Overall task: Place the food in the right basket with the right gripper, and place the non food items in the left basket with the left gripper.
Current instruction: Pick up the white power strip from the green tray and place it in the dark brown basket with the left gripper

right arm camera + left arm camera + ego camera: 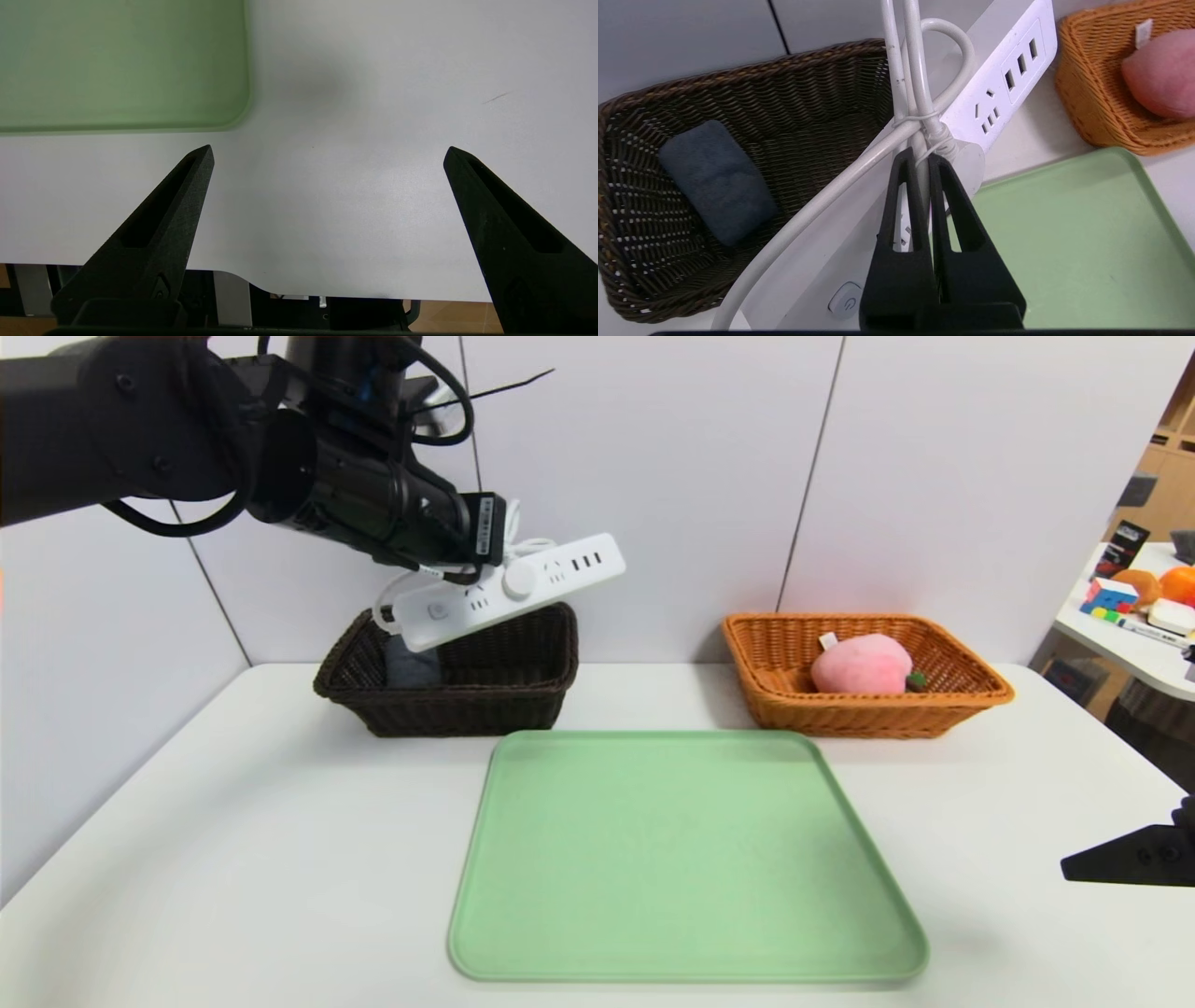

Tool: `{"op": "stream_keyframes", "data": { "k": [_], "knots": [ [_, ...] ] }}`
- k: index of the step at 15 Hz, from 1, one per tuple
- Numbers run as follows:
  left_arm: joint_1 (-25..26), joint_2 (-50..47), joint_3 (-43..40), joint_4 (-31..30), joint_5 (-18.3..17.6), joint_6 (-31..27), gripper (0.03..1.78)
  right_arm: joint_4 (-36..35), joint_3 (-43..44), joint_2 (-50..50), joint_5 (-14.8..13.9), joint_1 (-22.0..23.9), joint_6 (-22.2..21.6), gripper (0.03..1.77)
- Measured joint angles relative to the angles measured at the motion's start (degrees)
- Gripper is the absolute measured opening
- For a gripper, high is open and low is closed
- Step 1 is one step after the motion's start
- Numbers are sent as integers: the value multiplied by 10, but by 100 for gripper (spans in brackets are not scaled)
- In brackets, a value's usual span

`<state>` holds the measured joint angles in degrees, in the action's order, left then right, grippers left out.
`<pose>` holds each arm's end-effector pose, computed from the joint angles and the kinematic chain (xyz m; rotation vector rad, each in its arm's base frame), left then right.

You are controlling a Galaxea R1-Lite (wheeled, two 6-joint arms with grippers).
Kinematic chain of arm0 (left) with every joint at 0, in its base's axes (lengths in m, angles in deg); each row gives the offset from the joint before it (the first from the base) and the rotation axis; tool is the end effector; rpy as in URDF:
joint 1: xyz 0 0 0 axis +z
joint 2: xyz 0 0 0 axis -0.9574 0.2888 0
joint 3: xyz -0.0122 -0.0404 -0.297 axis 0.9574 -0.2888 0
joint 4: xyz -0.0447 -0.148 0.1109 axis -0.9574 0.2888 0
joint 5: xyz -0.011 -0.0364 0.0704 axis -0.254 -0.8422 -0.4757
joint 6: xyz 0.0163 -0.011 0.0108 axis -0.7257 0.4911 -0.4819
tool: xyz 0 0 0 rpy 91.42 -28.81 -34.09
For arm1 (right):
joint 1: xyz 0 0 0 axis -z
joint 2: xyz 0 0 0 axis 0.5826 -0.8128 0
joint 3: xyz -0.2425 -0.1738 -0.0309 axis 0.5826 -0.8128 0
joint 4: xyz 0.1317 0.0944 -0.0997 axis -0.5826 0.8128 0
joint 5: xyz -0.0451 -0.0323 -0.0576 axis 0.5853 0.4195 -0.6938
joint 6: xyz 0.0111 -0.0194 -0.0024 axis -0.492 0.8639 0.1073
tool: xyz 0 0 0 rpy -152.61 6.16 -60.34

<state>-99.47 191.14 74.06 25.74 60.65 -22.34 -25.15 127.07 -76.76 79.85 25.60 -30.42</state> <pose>0.3246 -0.1583 0.3280 -0.0435 0.4431 -0.3505 0.1334 0.0230 0.2571 0.0885 1.0246 0.0270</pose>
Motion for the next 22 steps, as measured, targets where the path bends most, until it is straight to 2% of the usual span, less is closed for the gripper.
{"op": "stream_keyframes", "data": {
  "k": [7, 12, 16, 22],
  "knots": [
    [68, 32, 0, -15, 0, -21, 8, 0, -3, 6, -1, 4, 0, 170],
    [76, 45, -1, 1, -1, -45, 8, 1, -2, 6, -2, 5, -1, 170],
    [82, 53, -2, 1, -4, -103, 8, 1, -2, 6, -2, 5, -2, 170],
    [125, 63, -3, -3, -56, -187, 8, 1, -4, 7, -2, 5, -2, 170]
  ]
}}
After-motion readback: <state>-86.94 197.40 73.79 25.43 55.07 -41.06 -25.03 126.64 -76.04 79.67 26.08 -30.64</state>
